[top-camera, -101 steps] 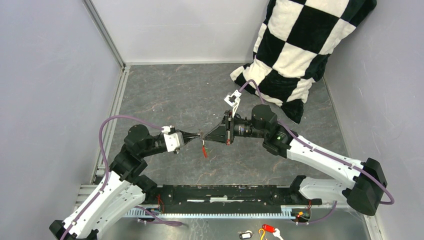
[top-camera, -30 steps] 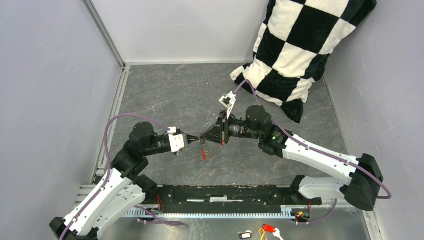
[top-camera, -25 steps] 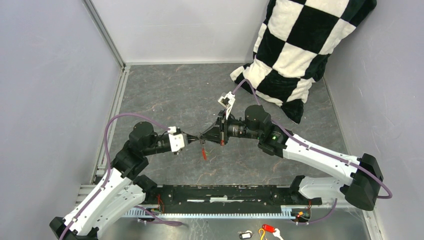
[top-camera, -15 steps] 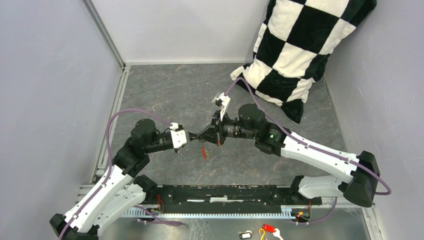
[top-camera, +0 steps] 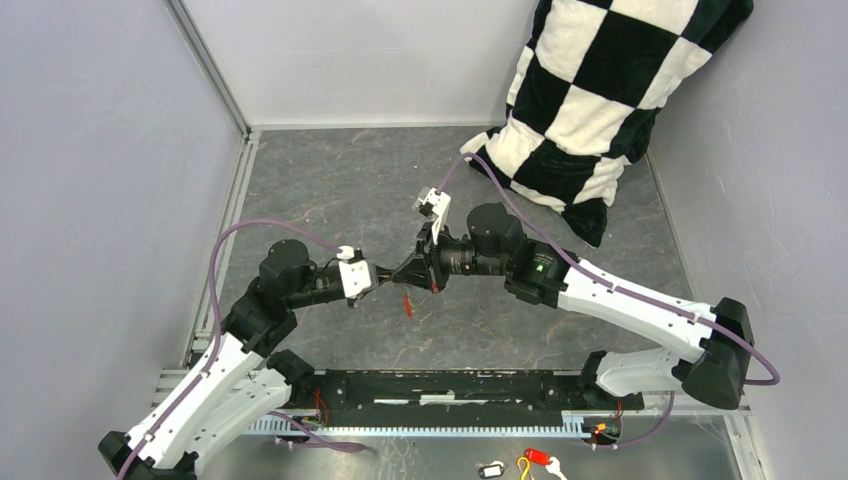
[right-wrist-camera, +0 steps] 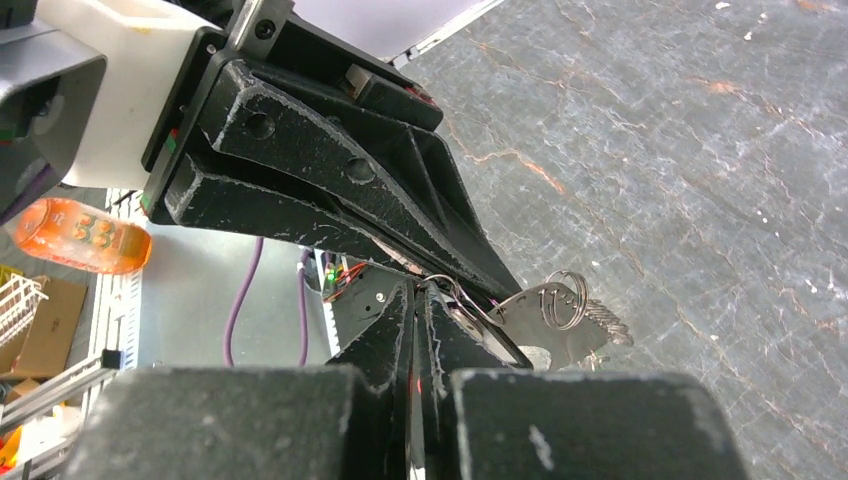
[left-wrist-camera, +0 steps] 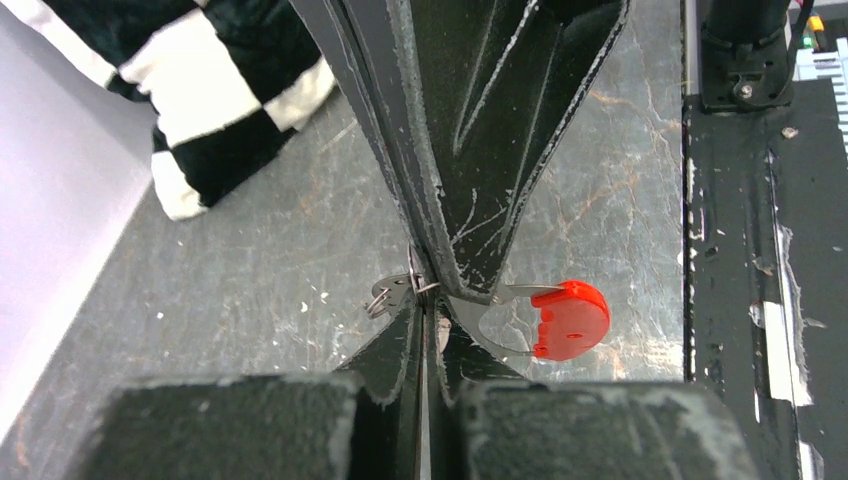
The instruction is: Put the keys on the keyring
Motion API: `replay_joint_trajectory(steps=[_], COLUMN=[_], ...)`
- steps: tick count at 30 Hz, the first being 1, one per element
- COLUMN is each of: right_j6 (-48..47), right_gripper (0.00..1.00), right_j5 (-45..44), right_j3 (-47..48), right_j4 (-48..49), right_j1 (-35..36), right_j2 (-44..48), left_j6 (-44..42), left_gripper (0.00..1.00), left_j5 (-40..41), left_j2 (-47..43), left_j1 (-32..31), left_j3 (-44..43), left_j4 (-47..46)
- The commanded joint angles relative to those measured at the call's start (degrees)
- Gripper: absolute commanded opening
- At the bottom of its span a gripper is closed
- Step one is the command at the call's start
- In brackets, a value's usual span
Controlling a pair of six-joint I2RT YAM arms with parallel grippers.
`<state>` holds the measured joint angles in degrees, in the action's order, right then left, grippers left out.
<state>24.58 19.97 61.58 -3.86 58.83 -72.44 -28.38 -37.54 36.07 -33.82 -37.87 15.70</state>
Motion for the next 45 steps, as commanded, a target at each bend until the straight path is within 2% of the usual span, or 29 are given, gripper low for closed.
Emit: replay_joint_trajectory(steps=[1,7,20,25,33,38,45], right_j6=[-2.01,-1.68,-0.69,3.97,7.75,6.03,3.76], right_gripper=[0.05,0.08,0.16,0.17,0.24,0.26,0.32], right_j5=[4.66,6.29,2.69,5.78,9.63,7.04,3.84], right_j3=[4.45,7.05,15.95,16.27,18.55,21.61,24.47], right_j4=[-0.99,-3.36,-9.54,-4.74,-2.26,-6.90,-10.14], right_j1=[0.82,0.80,1.07,1.03,1.01,0.96,0.81], right_j2=[-1.29,-2.25,-3.71,-3.32,-4.71,-4.69,-3.85], left_j6=[3.25,8.32,18.72,23.28,30.87,33.66,35.66], left_gripper=[0.02,0.02,0.02,0.02,0.02,0.02,0.02], left_j5=[-4.00,-3.70,0.63,3.88,2.64,1.01,-0.26], left_j2=[-3.19,-2.01,-0.37,2.84,6.52,7.44,5.28], left_j1=[-0.21,-0.23,-0.19,-0.21,-0.20,-0.20,-0.19], left_j3=[0.18,0.39,5.02,4.75,4.96,4.94,5.68], left_j4=[-9.64,-15.30,-38.64,-46.01,-57.46,-60.43,-57.81])
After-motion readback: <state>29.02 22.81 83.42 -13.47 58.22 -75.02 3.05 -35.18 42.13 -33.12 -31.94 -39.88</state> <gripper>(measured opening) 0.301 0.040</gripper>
